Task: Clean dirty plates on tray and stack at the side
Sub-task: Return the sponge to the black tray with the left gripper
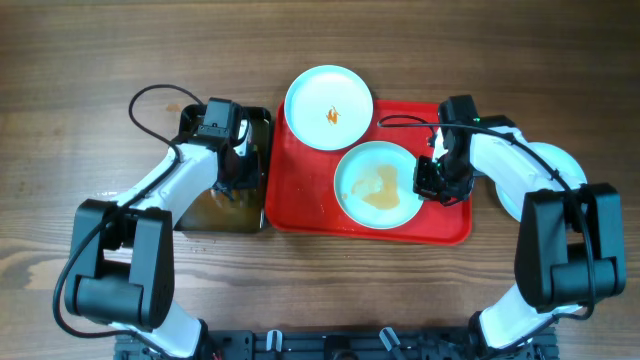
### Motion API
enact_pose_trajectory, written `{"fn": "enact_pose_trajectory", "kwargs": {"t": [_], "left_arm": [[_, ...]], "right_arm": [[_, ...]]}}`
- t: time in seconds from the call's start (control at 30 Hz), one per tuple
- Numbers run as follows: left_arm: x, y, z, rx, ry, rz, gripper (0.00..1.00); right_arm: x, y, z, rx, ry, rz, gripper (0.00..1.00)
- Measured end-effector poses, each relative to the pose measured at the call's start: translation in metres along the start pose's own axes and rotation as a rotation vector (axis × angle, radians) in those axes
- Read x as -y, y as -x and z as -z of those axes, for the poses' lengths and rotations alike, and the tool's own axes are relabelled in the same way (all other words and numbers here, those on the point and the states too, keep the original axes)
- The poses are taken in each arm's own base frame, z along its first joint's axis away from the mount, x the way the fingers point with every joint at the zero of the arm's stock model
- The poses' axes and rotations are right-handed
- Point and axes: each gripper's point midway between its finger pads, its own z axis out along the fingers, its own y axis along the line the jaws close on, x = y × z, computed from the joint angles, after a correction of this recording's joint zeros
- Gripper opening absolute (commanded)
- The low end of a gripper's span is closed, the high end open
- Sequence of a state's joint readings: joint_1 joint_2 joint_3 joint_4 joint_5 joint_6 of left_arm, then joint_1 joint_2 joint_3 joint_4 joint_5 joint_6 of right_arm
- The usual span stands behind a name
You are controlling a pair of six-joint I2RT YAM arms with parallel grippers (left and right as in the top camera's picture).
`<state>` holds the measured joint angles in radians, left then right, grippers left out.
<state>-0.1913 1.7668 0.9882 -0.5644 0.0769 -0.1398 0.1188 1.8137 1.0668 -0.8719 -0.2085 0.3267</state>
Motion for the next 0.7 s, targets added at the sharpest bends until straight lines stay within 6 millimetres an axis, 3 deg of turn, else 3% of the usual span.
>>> {"fn": "enact_pose_trajectory", "kwargs": {"t": [0.1, 0.13, 0.2, 0.27, 0.3, 0.37, 0.6, 0.7], "left_arm": [[-0.004, 0.000, 0.000, 0.000, 0.026, 0.000, 0.05], [-0.007, -0.002, 0.000, -0.005, 0.041, 0.000, 0.68], [-0.010, -0.006, 0.001, -0.020, 0.056, 0.000, 0.67], [-0.012, -0.015, 0.002, -0.055, 0.067, 0.003, 0.64], [-0.013, -0.017, 0.002, -0.063, 0.068, 0.004, 0.64], [-0.012, -0.017, 0.002, -0.065, 0.064, 0.004, 0.64], [-0.010, -0.017, 0.002, -0.066, 0.055, 0.004, 0.66], [-0.010, -0.017, 0.002, -0.066, 0.052, 0.004, 0.67]], "right_arm": [[0.000, 0.000, 0.000, 0.000, 0.000, 0.000, 0.06], [0.000, 0.000, 0.000, 0.000, 0.000, 0.000, 0.13], [0.001, 0.001, 0.000, 0.003, -0.007, 0.004, 0.21], [0.000, 0.005, 0.000, 0.020, -0.004, 0.010, 0.21], [-0.001, 0.008, 0.000, 0.035, 0.000, 0.014, 0.19], [0.000, 0.010, -0.005, 0.050, 0.006, 0.018, 0.05], [-0.009, 0.007, -0.005, 0.040, 0.068, 0.046, 0.04], [-0.005, 0.003, 0.005, 0.055, 0.040, 0.055, 0.04]]}}
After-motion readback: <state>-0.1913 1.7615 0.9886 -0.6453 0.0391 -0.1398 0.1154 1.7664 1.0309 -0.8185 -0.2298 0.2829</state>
